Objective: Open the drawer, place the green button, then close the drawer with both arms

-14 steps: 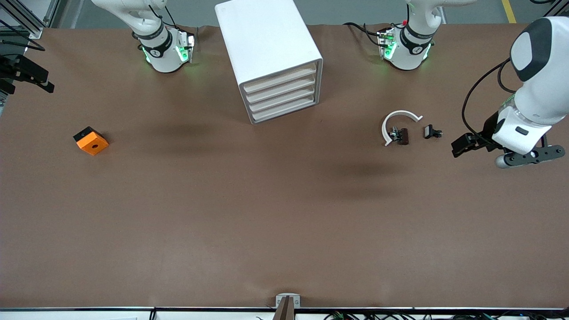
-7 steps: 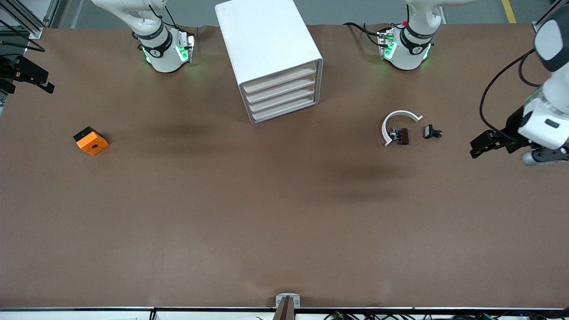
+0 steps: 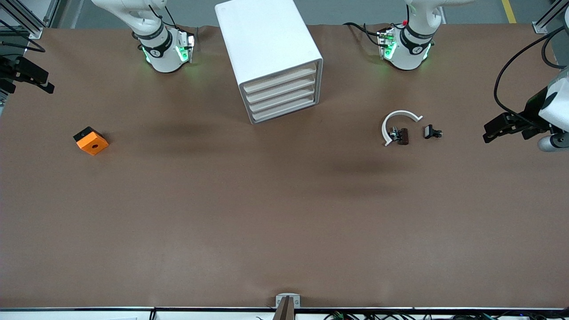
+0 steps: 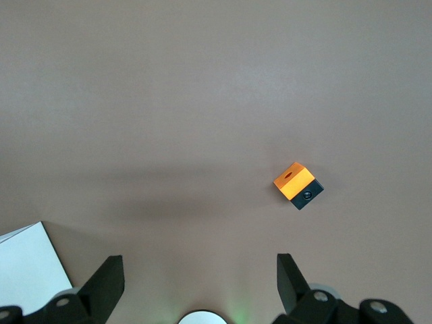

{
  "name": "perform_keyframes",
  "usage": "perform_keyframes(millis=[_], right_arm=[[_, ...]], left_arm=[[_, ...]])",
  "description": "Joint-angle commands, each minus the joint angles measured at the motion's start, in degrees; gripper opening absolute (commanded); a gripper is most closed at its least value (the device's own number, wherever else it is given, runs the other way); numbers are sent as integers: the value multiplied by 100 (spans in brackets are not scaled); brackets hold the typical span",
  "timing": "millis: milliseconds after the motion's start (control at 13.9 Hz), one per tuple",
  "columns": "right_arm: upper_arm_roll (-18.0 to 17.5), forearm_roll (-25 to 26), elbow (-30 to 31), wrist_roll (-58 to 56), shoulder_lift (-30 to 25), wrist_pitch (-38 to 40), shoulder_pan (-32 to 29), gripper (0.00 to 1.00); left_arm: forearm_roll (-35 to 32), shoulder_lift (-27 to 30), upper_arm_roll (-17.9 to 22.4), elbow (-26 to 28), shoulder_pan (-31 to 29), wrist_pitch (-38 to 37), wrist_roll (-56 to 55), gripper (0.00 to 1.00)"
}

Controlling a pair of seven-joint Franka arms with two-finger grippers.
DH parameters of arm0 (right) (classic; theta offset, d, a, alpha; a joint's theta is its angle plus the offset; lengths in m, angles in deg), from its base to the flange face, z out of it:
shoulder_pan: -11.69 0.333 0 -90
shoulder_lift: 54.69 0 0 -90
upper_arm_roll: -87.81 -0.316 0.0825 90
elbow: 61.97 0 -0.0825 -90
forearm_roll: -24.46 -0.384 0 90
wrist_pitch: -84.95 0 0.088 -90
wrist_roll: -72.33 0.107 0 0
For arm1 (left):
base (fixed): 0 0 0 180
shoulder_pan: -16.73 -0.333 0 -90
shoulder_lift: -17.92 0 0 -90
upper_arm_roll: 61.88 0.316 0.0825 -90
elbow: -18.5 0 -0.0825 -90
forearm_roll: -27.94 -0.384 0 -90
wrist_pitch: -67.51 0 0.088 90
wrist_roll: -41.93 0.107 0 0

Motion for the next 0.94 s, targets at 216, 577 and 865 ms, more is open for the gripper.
perform_keyframes(millis=[216, 577, 865], right_arm=[[-31, -60, 87, 77, -136, -29, -29, 100], [-31, -60, 87, 77, -136, -29, -20, 100], [-31, -60, 87, 77, -136, -37, -20, 100]], left_arm=[[-7, 56, -61, -63, -39, -152, 105, 100], [2, 38, -114, -98, -65, -187, 131, 100], [19, 38, -114, -98, -83, -196, 219, 100]])
